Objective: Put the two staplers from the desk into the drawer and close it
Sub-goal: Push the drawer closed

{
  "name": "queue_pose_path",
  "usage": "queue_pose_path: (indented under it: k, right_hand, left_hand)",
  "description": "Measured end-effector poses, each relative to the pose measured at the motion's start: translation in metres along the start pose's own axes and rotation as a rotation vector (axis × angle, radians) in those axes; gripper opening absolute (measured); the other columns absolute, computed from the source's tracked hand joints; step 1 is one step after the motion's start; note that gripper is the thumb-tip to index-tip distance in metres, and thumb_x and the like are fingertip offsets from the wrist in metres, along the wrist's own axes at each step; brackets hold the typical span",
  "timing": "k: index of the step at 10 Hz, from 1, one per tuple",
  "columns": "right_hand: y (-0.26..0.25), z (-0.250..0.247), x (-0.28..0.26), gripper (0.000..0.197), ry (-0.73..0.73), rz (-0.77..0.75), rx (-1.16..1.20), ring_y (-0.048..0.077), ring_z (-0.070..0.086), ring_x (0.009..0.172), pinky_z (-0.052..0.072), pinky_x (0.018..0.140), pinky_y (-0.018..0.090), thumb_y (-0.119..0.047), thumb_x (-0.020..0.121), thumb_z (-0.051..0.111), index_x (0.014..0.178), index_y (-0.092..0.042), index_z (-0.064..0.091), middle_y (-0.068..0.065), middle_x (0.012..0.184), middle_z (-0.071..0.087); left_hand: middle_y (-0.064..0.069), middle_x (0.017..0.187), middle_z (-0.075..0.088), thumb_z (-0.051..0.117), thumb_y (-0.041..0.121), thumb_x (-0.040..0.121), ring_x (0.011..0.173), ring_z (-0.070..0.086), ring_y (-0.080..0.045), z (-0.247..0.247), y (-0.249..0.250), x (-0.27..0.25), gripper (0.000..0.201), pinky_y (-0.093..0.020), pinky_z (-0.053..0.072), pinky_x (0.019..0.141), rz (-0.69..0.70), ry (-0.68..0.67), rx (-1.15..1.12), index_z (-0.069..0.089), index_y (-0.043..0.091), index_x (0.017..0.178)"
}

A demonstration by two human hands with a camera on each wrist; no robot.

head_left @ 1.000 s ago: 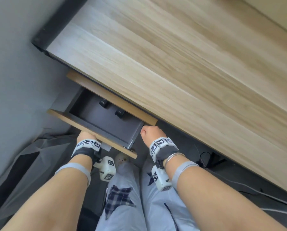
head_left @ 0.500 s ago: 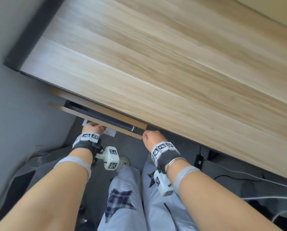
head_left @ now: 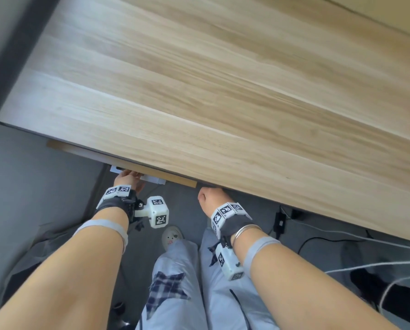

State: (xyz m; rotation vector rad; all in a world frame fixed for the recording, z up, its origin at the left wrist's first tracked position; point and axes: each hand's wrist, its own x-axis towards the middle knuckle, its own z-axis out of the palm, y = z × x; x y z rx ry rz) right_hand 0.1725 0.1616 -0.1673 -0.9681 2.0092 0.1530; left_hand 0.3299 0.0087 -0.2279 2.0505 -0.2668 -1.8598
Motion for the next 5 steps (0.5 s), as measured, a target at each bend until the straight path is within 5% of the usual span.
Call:
queue_pose_path:
  k: [1,2,3,4,5]
  right_hand:
    - [0.001,0.000,-0.001,0.032,0.000,-0.004,0.008,0.028,0.061,0.083,0.044,0.069,0.026,-0.009,0.096,0.033,0.108,-0.009,0.063,0.016,0.106,0.070]
    - [0.001,0.000,-0.003,0.032,0.005,-0.011,0.009,0.029,0.063,0.085,0.042,0.067,0.026,-0.010,0.097,0.034,0.109,-0.009,0.063,0.017,0.106,0.070]
    - [-0.004,-0.004,-0.011,0.032,0.004,-0.013,0.009,0.028,0.059,0.081,0.040,0.066,0.025,-0.011,0.097,0.035,0.109,-0.011,0.064,0.016,0.107,0.070]
    - [-0.005,-0.007,-0.021,0.031,0.002,-0.027,0.033,0.028,0.061,0.082,0.042,0.067,0.025,-0.012,0.096,0.037,0.107,-0.016,0.066,0.013,0.108,0.071]
    - [-0.012,-0.014,-0.031,0.032,0.006,-0.059,0.082,0.031,0.067,0.094,0.046,0.069,0.027,-0.012,0.094,0.038,0.106,-0.019,0.068,0.010,0.108,0.071]
  left_hand:
    - [-0.011,0.145,0.046,0.047,0.008,0.094,0.125,0.051,-0.021,0.002,0.006,-0.010,0.042,-0.023,0.041,0.104,0.108,0.150,0.280,0.048,0.002,0.135]
    - [-0.011,0.146,0.045,0.050,0.016,0.094,0.136,0.040,-0.025,-0.004,0.001,-0.021,0.044,-0.027,0.030,0.113,0.269,0.068,0.701,0.047,0.003,0.136]
    - [-0.012,0.150,0.040,0.040,0.021,0.099,0.139,0.037,-0.026,-0.004,0.005,-0.014,0.046,-0.028,0.045,0.099,0.167,0.010,0.746,0.039,0.006,0.143]
    - [-0.024,0.140,0.049,0.044,0.005,0.096,0.125,0.053,-0.036,-0.009,0.011,-0.017,0.044,-0.023,0.046,0.064,0.151,-0.074,0.720,0.041,-0.001,0.139]
    - [-0.020,0.100,0.063,0.040,0.008,0.098,0.083,0.060,-0.029,-0.008,0.015,-0.032,0.036,-0.026,0.044,0.070,0.087,-0.136,0.845,0.046,0.005,0.134]
